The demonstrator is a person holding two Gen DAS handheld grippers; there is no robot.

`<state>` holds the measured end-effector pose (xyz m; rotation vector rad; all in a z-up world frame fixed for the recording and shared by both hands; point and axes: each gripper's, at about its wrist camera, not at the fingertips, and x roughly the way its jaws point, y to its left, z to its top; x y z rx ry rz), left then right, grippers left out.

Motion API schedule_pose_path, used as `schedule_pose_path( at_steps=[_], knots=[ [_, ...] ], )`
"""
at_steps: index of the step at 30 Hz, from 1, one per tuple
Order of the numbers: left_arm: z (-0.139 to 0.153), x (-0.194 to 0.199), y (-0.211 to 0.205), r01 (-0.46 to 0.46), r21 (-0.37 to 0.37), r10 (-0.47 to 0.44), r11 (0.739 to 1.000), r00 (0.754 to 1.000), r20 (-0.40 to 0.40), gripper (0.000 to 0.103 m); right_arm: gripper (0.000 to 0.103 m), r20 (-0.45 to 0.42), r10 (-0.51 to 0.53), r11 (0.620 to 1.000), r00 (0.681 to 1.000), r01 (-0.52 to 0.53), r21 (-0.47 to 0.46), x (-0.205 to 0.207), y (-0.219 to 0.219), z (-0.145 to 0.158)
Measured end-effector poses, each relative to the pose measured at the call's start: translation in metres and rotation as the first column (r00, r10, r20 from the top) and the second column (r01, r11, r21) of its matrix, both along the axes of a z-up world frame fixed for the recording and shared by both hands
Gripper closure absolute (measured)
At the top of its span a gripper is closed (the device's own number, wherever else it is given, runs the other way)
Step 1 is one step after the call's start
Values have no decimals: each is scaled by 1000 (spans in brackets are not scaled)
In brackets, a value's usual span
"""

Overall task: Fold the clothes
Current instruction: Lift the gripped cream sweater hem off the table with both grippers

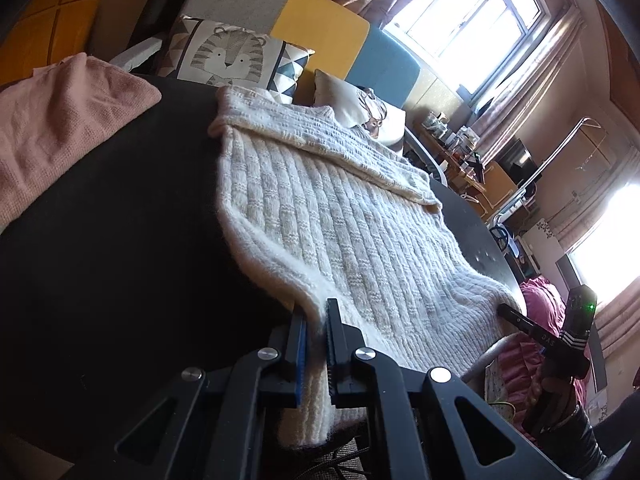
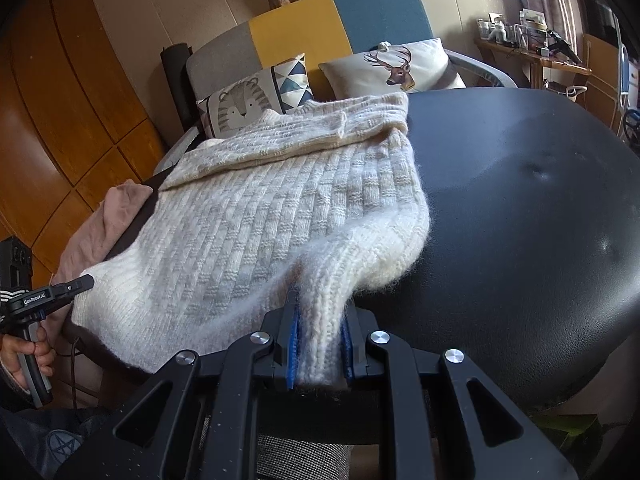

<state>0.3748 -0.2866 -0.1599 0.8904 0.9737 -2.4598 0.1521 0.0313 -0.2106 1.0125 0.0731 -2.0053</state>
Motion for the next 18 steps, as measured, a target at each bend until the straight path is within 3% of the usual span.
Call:
schedule_pose_path(
  at_steps=[18],
  knots=[
    [15,20,5,-40,-6,39,999,997,-62,96,85,-20,33,999,999,-33,-34,9,7,21]
  ],
)
